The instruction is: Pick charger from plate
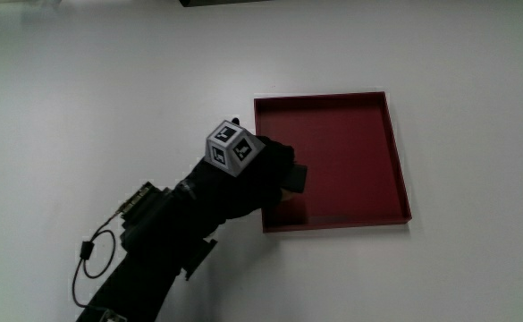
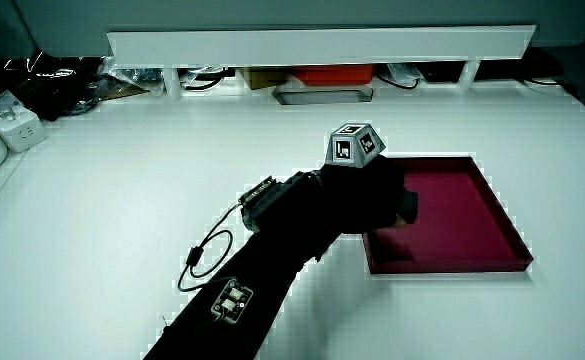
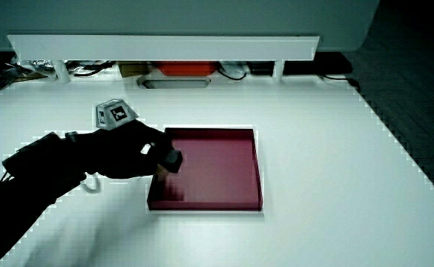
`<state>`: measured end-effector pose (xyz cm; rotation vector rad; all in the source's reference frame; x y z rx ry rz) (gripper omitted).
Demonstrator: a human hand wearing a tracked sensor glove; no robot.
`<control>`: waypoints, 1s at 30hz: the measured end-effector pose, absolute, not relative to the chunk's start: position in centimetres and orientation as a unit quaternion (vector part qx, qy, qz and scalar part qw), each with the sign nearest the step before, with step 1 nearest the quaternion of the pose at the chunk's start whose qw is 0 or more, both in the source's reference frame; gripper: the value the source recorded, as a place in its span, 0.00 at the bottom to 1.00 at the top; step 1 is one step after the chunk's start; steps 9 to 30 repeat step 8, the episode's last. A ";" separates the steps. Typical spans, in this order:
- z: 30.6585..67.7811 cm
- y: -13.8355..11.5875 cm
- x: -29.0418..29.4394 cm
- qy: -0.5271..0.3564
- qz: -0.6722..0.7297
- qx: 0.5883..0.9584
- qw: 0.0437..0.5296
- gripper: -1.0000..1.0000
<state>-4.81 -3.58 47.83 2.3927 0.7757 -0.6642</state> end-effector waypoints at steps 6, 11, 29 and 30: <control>45.5 -4.4 -7.1 0.279 -0.243 0.895 0.249 1.00; 45.3 -4.7 -8.0 0.298 -0.243 0.896 0.224 1.00; 45.3 -4.7 -8.0 0.298 -0.243 0.896 0.224 1.00; 45.3 -4.7 -8.0 0.298 -0.243 0.896 0.224 1.00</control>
